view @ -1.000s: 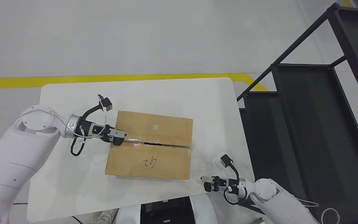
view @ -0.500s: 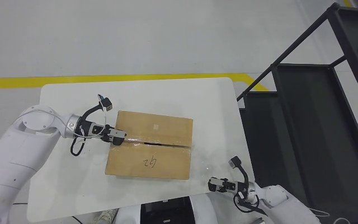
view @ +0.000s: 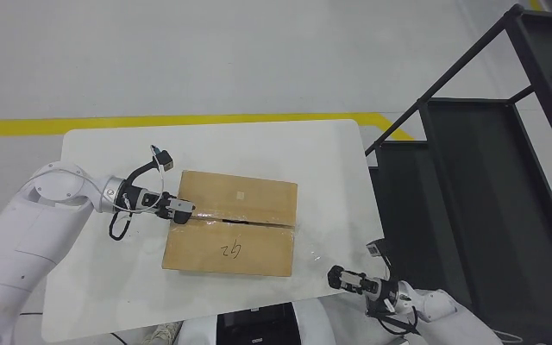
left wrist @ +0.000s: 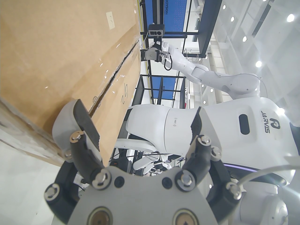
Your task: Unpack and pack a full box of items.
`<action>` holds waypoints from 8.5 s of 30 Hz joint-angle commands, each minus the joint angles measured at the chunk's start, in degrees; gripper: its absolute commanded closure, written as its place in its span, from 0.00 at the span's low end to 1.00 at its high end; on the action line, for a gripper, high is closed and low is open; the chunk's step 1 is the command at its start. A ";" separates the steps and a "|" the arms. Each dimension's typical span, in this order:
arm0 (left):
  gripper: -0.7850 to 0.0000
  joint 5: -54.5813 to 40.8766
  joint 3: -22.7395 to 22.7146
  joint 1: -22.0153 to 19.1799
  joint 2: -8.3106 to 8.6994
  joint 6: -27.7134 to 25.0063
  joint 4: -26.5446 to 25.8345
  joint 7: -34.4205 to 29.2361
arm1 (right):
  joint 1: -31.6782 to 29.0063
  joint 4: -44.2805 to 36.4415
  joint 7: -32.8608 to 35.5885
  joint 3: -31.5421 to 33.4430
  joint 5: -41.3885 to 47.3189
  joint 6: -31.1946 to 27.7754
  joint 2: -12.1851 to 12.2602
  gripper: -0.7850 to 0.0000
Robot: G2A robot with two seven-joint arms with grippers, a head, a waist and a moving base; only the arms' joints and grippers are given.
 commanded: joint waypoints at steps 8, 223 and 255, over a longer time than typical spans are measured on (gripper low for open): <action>0.00 0.00 0.00 0.00 0.00 0.00 0.00 0.00 | -4.52 -7.93 -5.86 5.44 -0.43 -5.87 2.81 0.00; 0.00 0.00 0.00 0.00 0.00 0.00 0.00 0.00 | -28.68 -47.51 -93.88 10.20 -128.58 53.95 -6.17 1.00; 0.00 0.00 0.00 0.00 0.00 0.00 0.00 0.00 | -20.98 -53.04 -79.35 11.88 -131.51 30.94 -4.75 1.00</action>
